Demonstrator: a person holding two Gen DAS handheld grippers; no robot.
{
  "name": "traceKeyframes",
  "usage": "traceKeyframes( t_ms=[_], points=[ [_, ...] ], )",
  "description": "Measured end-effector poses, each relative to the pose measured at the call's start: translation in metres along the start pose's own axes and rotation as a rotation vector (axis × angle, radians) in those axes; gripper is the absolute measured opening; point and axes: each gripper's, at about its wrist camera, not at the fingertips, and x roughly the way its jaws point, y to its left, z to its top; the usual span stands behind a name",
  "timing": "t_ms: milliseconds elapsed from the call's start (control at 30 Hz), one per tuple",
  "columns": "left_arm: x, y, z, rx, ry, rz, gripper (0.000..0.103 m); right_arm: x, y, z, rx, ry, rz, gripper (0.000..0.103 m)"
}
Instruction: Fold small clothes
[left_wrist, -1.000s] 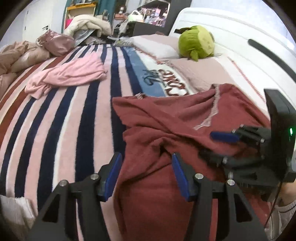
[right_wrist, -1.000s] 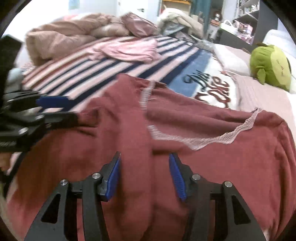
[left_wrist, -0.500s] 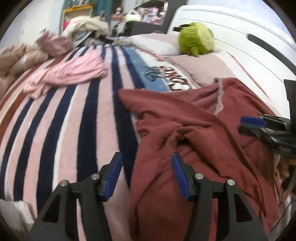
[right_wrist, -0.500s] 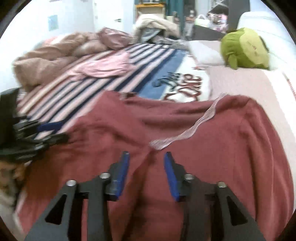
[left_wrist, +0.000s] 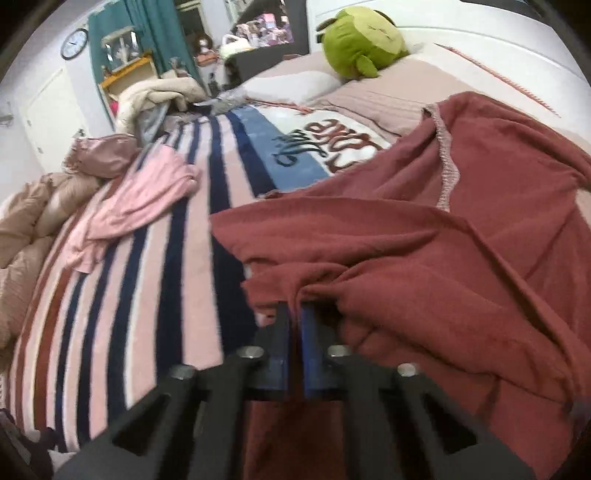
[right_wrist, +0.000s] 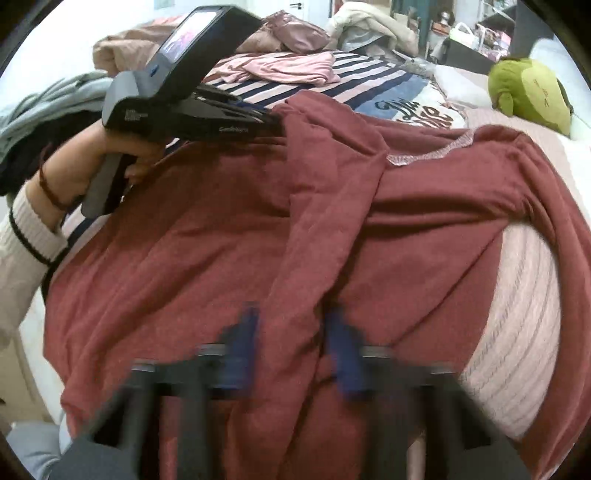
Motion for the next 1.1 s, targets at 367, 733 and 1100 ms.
traceKeyframes(
  t_ms=[367,733,1100],
  points=[
    [-0.044,0.056,-0.032,-0.078,0.015,0.032,0.006,-0.017,-0.014,-0.010,0.211,-0.050,0.545,0.007],
    [-0.105,0.058,-0.082,-0.204,-0.043,0.017,0.044,-0.057,0.001,-0.022,0.025,-0.103,0.080,0.039],
    [-0.192,0.017,-0.129,-0.301,-0.164,-0.114,0.050,-0.042,0.051,-0.058,-0.049,-0.061,0.085,0.016]
  ],
)
